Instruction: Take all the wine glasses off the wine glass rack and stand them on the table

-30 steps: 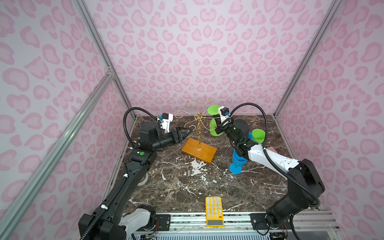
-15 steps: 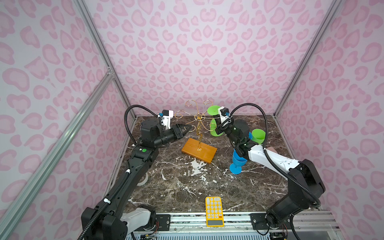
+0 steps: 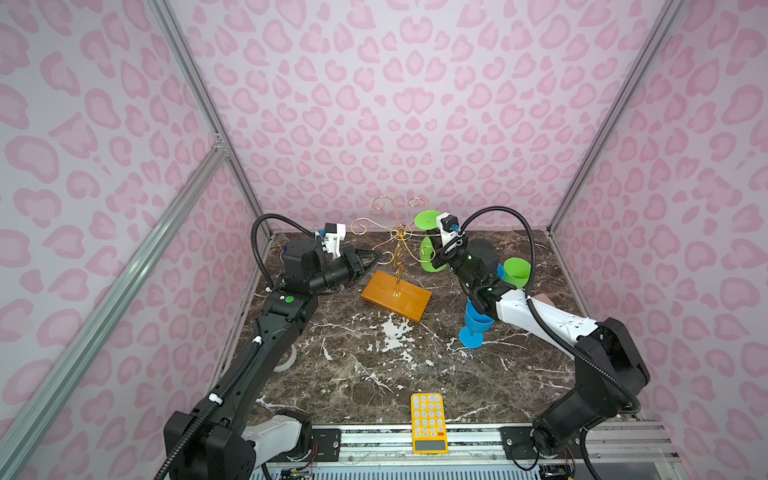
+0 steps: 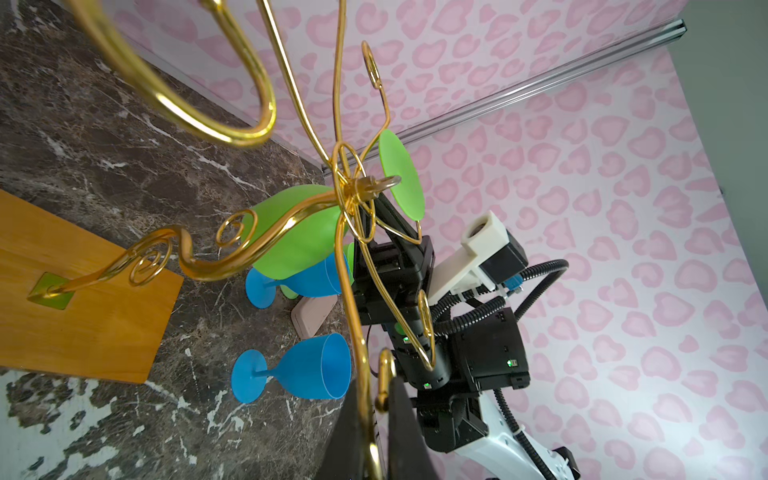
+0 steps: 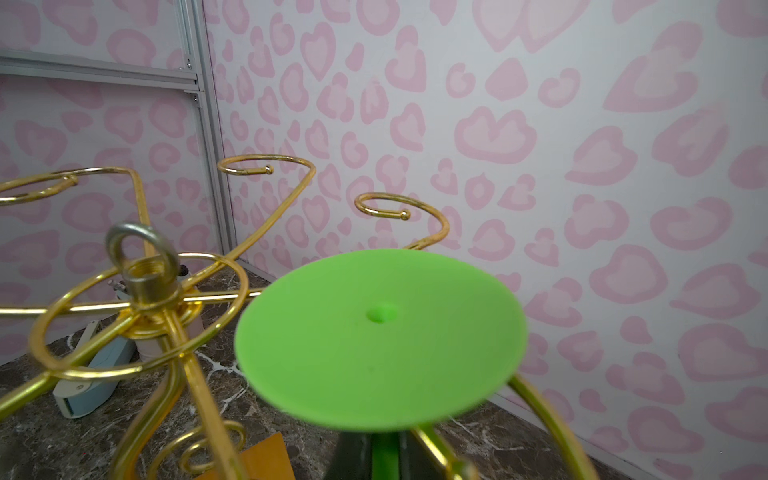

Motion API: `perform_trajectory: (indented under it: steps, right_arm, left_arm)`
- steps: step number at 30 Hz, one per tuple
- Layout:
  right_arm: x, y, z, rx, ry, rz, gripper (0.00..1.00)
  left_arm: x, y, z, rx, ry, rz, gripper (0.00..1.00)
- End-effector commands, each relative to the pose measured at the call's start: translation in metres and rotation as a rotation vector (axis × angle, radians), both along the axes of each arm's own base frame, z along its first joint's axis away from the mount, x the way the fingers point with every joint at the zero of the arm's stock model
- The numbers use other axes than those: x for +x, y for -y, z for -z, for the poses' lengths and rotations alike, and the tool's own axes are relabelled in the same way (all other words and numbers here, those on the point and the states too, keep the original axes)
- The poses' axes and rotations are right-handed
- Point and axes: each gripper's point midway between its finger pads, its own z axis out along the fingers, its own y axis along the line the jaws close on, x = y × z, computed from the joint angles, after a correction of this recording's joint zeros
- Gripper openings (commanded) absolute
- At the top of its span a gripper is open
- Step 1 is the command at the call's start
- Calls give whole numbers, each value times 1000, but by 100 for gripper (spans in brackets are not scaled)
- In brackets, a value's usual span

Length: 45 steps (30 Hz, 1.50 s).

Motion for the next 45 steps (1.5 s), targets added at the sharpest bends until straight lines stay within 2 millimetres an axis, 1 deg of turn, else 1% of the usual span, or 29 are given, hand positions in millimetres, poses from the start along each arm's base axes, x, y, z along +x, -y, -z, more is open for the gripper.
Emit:
perform_trajectory:
  steps: [1,8,13,19,23,28,32,37,42,45]
  right_arm:
    - [6,8,26,-53,-65,48,0]
    - [12,14,30,-29,-62,78,0]
    - [16,24,28,38,-52,104,0]
    - [23,32,26,129,-60,96,0]
    - [26,33,27,132,-63,105,0]
    - [28,44,29,137,-66,144,0]
    - [29,52,25,152,-63,157,0]
    - [27,61,15,168,-42,174,0]
    - [22,67,6,172,-23,182,0]
    - [19,72,2,174,-13,189,0]
  left_arm:
    - [3,1,-17,60,178,18,4]
    - [4,2,-10,54,147,20,4]
    - [3,0,-8,56,138,12,4]
    - [5,-1,-5,56,121,3,4]
    - [5,-2,-3,54,118,0,4]
    - [5,-3,-4,54,118,0,4]
    - [7,-5,-3,55,112,-7,4]
    - [10,-10,-3,51,102,-29,4]
    - [12,-12,-3,48,94,-41,10]
    - [13,-12,-2,46,85,-41,18]
